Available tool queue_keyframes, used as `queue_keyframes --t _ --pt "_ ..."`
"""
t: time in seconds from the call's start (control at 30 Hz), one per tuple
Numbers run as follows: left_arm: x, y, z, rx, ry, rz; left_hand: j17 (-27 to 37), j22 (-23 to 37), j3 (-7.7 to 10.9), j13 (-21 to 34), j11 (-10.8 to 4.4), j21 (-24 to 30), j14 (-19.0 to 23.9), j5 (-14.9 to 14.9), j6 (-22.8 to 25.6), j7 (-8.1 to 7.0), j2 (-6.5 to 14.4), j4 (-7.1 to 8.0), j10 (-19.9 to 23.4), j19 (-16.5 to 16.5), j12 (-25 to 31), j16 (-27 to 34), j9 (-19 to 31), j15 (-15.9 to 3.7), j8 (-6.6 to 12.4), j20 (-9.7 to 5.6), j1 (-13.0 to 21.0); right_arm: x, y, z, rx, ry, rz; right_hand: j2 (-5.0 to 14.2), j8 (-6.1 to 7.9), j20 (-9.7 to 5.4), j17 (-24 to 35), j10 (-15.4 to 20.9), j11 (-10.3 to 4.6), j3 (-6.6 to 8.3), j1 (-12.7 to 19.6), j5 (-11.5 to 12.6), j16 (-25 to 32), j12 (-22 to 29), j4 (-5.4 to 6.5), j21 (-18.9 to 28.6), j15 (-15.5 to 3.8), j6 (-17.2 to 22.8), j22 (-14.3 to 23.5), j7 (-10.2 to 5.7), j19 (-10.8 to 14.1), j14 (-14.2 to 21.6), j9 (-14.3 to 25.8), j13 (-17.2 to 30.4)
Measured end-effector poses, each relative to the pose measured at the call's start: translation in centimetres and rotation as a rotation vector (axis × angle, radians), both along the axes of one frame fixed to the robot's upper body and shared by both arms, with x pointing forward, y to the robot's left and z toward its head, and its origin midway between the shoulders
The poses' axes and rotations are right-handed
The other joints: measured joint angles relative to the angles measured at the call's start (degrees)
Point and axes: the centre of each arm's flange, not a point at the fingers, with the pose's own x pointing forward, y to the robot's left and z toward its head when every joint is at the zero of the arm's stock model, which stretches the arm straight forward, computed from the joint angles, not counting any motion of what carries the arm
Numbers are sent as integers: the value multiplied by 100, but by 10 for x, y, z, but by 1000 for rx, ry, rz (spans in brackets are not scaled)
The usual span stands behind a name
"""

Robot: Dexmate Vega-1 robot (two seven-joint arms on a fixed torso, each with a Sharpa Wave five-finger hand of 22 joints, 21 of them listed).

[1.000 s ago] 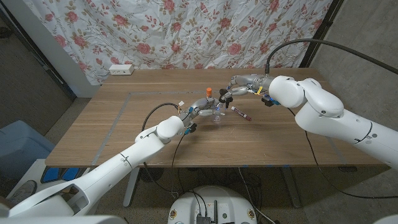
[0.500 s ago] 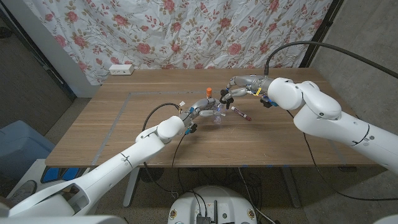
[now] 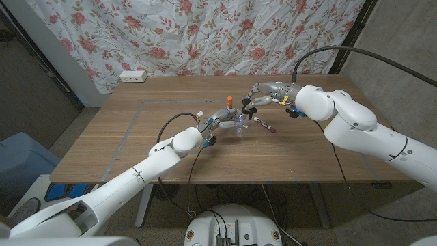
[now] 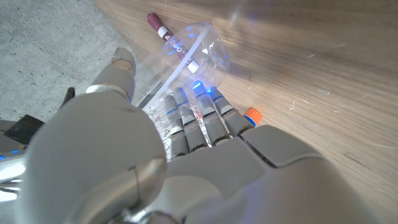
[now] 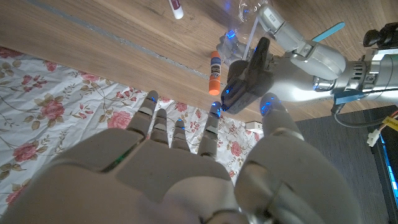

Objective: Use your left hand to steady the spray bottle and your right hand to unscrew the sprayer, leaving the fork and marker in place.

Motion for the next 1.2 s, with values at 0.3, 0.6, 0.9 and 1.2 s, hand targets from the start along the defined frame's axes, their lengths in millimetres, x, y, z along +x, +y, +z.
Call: queue_keyframes --t 0.3,0.6,0.9,1.2 --pt "1 0 -1 3 4 0 0 0 -1 23 31 0 0 -11 -10 10 0 -1 31 0 -4 0 2 0 11 0 0 2 -2 0 5 18 15 26 44 0 0 -14 -14 78 278 0 0 -29 -16 0 -41 -41 0 -81 80 41 14 0" --pt "2 0 -2 4 6 -3 1 0 -9 23 30 0 0 -11 -10 10 0 -8 32 0 -26 -49 4 0 22 0 0 3 -5 2 14 32 24 77 90 -22 -14 -23 -22 186 571 0 0 -29 -13 0 -63 -10 -9 -174 145 18 14 0" --pt "2 -1 -2 5 6 -6 1 0 -16 24 20 0 0 -14 -10 10 0 -15 41 0 -38 -49 -20 0 22 0 0 3 -8 3 24 46 29 75 161 -30 -13 8 -53 253 848 -1 0 -50 -31 0 -94 96 -12 -279 235 49 17 0" --pt "1 -1 -2 9 6 -13 1 0 -16 48 20 0 0 8 -11 10 0 -15 41 0 -44 -49 -20 0 21 0 0 2 -10 2 44 52 40 56 274 -30 -13 91 -135 309 1153 -1 0 -50 -22 0 -152 303 -12 -402 317 108 38 0"
